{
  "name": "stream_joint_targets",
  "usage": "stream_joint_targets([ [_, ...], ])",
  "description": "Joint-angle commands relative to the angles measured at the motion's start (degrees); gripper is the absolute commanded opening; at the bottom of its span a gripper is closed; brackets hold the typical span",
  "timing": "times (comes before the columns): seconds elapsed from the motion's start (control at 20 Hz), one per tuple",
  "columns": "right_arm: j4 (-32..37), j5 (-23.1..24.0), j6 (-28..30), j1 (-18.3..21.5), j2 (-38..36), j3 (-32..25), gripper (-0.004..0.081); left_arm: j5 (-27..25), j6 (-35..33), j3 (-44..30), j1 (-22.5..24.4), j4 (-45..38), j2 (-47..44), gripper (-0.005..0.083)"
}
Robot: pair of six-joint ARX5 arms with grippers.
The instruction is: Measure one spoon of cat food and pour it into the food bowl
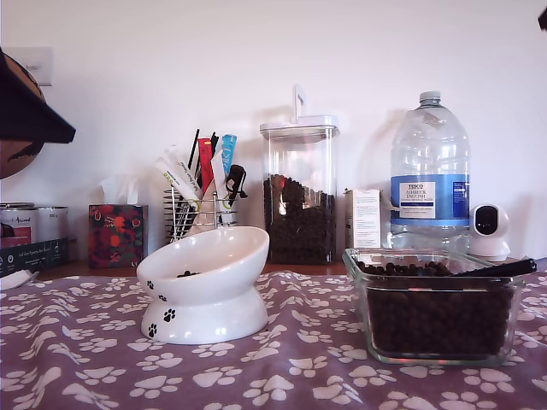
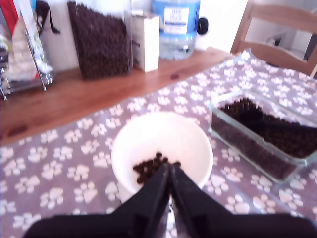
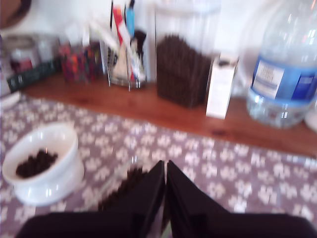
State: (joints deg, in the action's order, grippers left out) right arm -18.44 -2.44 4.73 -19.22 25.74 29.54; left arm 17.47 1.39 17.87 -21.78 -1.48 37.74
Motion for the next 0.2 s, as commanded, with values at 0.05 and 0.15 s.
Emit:
stream_joint_targets([
  [0.05,-4.74,-0.02,-0.17,-0.26,0.13,-0.76,-0.0010,0.02,0.11,-0.07,-0.24,2.67,0.15,-0.0019],
  [0.15,-8.24,-0.02,-0.17,-0.26,0.13,-0.76,-0.0010,0.04,0.11,-0.07,-0.24,4.74,0.15,-0.0019],
])
